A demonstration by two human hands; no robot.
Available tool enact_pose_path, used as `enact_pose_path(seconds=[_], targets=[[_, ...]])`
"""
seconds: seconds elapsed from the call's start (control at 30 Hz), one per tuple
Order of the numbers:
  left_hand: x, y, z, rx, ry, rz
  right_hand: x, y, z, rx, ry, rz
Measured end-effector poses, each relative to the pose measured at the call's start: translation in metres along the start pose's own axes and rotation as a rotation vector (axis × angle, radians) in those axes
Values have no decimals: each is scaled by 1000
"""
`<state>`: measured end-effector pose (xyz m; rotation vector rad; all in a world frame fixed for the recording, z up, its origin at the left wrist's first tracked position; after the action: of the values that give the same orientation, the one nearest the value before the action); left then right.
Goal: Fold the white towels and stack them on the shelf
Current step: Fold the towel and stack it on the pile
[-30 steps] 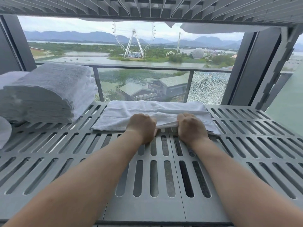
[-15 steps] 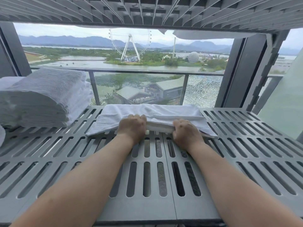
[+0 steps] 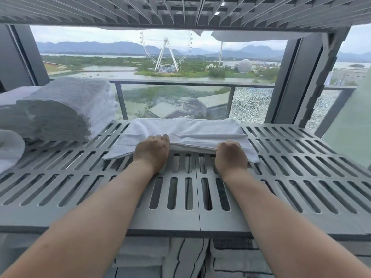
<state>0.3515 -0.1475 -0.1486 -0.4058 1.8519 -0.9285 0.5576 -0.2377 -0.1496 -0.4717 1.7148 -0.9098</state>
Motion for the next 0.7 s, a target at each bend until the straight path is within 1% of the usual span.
enact_pose_path(seconds=[0.1, 0.2, 0.27, 0.4, 0.47, 0.57, 0.63, 0.7], targets=[[5, -4, 1, 71, -35, -50, 7, -7, 3, -10, -29, 25], [11, -7, -7, 131, 20, -39, 15, -12, 10, -54, -82, 40], [15, -9, -13, 169, 77, -30, 23, -20, 10, -48, -132, 96], [28, -20, -21, 242, 175, 89, 43, -38, 5, 32, -183, 175], [38, -28, -24, 271, 200, 132, 53, -41, 4, 37, -193, 142], [56, -44, -30, 226, 203, 133, 65, -46, 1, 27, -169, 94], [68, -53, -31, 161, 240, 108, 77, -56, -3, 47, -165, 101], [80, -60, -33, 144, 260, 83, 92, -67, -5, 66, -153, 115]])
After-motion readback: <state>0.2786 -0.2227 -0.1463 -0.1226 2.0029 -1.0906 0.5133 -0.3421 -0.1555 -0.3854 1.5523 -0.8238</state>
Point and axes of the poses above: each hand's wrist, its own x-axis away from the middle knuckle, its own y-axis out of the palm, z = x × y, the point moved 1 cm from there along -x, towards the middle knuckle, and after that the axes turned 13 degrees about z, right-handed, at the moved point
